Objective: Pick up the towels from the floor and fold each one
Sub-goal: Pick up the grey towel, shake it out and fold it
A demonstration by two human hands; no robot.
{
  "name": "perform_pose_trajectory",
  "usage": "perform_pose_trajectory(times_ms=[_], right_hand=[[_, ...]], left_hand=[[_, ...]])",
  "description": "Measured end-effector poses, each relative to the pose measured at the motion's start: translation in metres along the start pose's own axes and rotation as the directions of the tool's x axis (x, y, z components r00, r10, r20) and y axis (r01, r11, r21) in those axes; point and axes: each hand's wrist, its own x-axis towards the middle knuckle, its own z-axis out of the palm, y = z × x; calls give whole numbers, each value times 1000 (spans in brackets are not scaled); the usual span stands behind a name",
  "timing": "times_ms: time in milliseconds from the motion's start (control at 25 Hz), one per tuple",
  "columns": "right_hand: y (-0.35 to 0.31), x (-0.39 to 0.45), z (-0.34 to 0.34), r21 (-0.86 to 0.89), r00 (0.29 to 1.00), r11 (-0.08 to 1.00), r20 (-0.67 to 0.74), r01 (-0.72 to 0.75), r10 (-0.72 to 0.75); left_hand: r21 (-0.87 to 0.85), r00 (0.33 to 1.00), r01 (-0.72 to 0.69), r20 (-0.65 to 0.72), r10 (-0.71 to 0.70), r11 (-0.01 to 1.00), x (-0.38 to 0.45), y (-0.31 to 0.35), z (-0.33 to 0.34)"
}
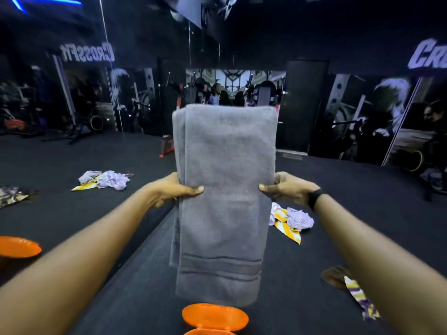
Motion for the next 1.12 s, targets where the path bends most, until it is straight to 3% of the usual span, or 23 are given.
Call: perform_pose_trajectory(times_ms=[160,240,320,400,480,600,720,800,880,920,1040,1120], right_hand=[[15,8,20,376,999,926,-32,32,-21],[8,18,23,426,992,904,-123,46,7],[5,24,26,482,981,871,-196,99,-4],[5,22,24,522,986,843,-162,128,-49],[1,17,24,413,981,902,-185,127,-54],[0,17,33,310,921,944,-390,116,15],[7,14,31,323,944,937,-330,131,-18],[12,14,25,-56,948,992,-294,109,-121],[13,14,25,-447,925,893,-315,54,-213],[14,14,28,-508,916,860,-319,49,-241],[16,16,26,-535,944,842,-237,70,-229],[4,12,11,-459,976,883,-133,94,-173]], left_hand=[[-380,965,70,-209,-159,922,13,-22,5],[-519,955,57,-222,-199,853,13,-15,2],[-530,991,-16,-122,-58,848,9,-16,3],[-439,997,-73,-20,72,896,1,-20,7],[-321,990,-94,-129,55,942,3,-26,9],[-279,920,-33,-383,-80,960,7,-26,10],[-321,952,-58,-302,-44,945,9,-29,8],[-120,960,-66,-280,31,991,7,-30,8],[165,939,-59,-325,111,984,4,-27,9],[307,926,-25,-351,137,951,5,-27,9],[540,940,47,-307,145,841,-1,-20,12],[470,971,-38,-190,143,882,-3,-9,4]])
